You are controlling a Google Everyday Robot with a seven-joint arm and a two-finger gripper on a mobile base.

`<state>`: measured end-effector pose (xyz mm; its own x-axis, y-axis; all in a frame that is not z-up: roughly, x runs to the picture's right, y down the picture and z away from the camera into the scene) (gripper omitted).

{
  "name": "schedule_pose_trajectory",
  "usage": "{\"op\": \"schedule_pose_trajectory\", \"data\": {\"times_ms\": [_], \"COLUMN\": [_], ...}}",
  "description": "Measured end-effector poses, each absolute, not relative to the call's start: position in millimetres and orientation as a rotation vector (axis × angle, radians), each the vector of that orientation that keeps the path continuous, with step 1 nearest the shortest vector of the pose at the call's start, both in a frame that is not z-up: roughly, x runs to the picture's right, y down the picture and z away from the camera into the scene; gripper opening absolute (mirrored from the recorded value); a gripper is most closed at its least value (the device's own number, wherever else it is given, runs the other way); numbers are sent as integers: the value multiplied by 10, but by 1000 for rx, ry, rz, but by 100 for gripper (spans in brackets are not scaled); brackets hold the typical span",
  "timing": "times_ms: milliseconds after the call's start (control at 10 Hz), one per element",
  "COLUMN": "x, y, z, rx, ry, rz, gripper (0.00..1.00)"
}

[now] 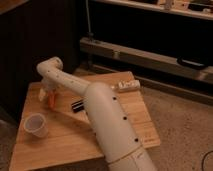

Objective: Place the pepper in the ceramic cup

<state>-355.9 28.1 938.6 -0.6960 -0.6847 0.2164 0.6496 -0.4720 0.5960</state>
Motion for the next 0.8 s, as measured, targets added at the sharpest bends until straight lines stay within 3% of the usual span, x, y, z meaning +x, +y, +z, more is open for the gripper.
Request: {"op": "schedule_pose_trajectory", "data": {"times_ms": [800], "x": [-3552], "y": [299], "z": [9399], "rx": [57], "ry": [-859], "rz": [-2182], "gripper": [80]}}
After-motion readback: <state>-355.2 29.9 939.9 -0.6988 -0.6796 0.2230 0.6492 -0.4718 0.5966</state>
